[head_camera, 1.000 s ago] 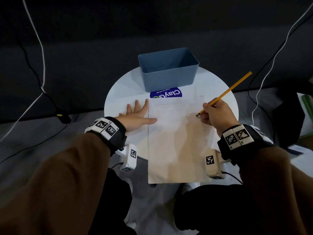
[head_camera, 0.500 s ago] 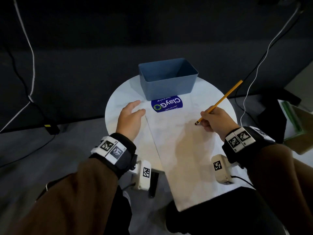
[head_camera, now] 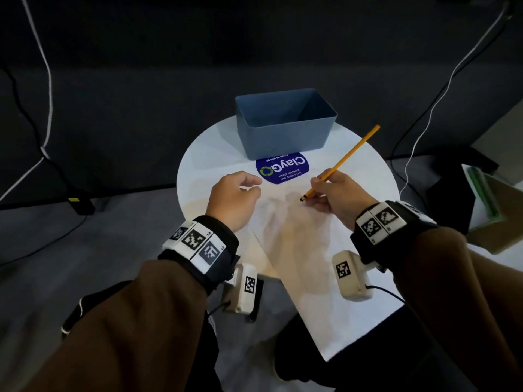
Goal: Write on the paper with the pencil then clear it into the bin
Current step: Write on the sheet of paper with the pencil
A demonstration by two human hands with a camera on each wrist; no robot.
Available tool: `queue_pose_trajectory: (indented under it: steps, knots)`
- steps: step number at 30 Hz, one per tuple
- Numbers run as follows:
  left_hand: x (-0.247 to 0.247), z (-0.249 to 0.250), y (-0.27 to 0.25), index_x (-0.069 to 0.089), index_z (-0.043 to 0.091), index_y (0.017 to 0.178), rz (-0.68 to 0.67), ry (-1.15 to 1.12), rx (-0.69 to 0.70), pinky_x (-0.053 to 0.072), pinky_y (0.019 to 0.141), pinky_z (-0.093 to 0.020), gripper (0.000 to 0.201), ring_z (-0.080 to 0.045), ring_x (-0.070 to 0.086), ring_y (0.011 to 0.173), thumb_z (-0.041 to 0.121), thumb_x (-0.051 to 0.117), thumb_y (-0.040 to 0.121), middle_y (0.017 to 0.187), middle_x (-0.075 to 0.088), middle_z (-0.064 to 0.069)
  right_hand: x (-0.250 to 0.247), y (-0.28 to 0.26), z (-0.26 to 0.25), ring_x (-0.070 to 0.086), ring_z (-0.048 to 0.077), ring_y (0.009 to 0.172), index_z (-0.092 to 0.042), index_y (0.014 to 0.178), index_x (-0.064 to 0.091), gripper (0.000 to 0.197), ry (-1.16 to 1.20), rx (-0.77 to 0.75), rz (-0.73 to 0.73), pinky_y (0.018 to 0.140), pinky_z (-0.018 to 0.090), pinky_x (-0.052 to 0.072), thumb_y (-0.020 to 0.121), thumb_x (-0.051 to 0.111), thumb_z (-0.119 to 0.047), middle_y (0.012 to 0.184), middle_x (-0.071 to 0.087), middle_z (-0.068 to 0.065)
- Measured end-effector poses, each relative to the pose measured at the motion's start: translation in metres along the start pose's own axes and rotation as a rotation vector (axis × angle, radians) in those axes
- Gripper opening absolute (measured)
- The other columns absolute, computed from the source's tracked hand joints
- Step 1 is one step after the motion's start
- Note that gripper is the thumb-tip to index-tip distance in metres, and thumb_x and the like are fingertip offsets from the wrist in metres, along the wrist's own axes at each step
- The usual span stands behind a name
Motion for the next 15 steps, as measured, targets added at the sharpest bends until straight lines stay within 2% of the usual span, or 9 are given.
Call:
queue_pose_trajectory:
  steps: [2, 5, 7, 9, 12, 15]
  knots:
    - [-0.001, 0.003, -0.001, 0.072, 0.021, 0.112, -0.05, 0.094, 0.021, 0.047, 0.092, -0.026, 0.024, -0.014, 0.062, 0.105, 0.016, 0.059, 0.094, 0.116, 0.066, 0.006, -0.001, 0.007, -0.003, 0.071, 0.032, 0.089, -0.012, 0.096, 0.052, 0.013, 0.018, -0.005, 0.03, 0.07, 0.03, 0.056, 0.105, 0.055, -0.02, 0.091, 0.069, 0.018]
    - [-0.001, 0.004, -0.002, 0.067, 0.019, 0.128, -0.158, 0.234, 0.022, 0.04, 0.102, -0.025, 0.033, -0.014, 0.055, 0.122, 0.021, 0.058, 0.096, 0.134, 0.06, 0.003, -0.001, 0.012, -0.002, 0.071, 0.029, 0.089, -0.013, 0.098, 0.053, 0.012, 0.12, 0.014, 0.083, 0.08, 0.036, 0.059, 0.105, 0.054, -0.022, 0.098, 0.07, 0.018]
    - [0.0, 0.007, -0.003, 0.062, 0.018, 0.135, -0.231, 0.211, -0.002, 0.035, 0.105, -0.023, 0.038, -0.013, 0.05, 0.13, 0.024, 0.058, 0.097, 0.142, 0.055, 0.003, -0.006, 0.01, -0.002, 0.072, 0.029, 0.091, -0.014, 0.098, 0.054, 0.012, 0.202, 0.0, 0.131, 0.082, 0.038, 0.06, 0.106, 0.054, -0.023, 0.101, 0.07, 0.016]
    - [-0.001, 0.012, -0.004, 0.059, 0.017, 0.138, -0.284, 0.083, -0.03, 0.031, 0.104, -0.018, 0.041, -0.009, 0.048, 0.132, 0.023, 0.06, 0.098, 0.142, 0.055, 0.005, -0.011, 0.006, -0.004, 0.072, 0.029, 0.094, -0.015, 0.097, 0.055, 0.012, 0.288, -0.008, 0.174, 0.082, 0.038, 0.058, 0.106, 0.054, -0.024, 0.102, 0.072, 0.014]
    - [-0.002, 0.016, 0.0, 0.059, 0.017, 0.139, -0.254, -0.024, -0.044, 0.031, 0.106, -0.02, 0.04, -0.008, 0.049, 0.131, 0.023, 0.06, 0.099, 0.14, 0.057, 0.006, -0.014, 0.0, -0.006, 0.073, 0.027, 0.094, -0.016, 0.095, 0.056, 0.014, 0.35, 0.014, 0.154, 0.082, 0.038, 0.057, 0.106, 0.054, -0.025, 0.101, 0.075, 0.013]
    - [-0.004, 0.017, 0.002, 0.062, 0.017, 0.134, -0.221, 0.054, -0.036, 0.033, 0.101, -0.02, 0.036, -0.009, 0.05, 0.13, 0.024, 0.058, 0.099, 0.136, 0.058, 0.007, -0.007, -0.001, -0.001, 0.072, 0.028, 0.091, -0.013, 0.1, 0.056, 0.013, 0.295, 0.047, 0.113, 0.082, 0.038, 0.058, 0.105, 0.055, -0.024, 0.095, 0.074, 0.013]
Point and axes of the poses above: each hand's wrist, its own y-axis towards the middle knuckle, its own x-axis out of the palm, z = x × y, the point moved 2 cm from there along y, towards the middle knuckle
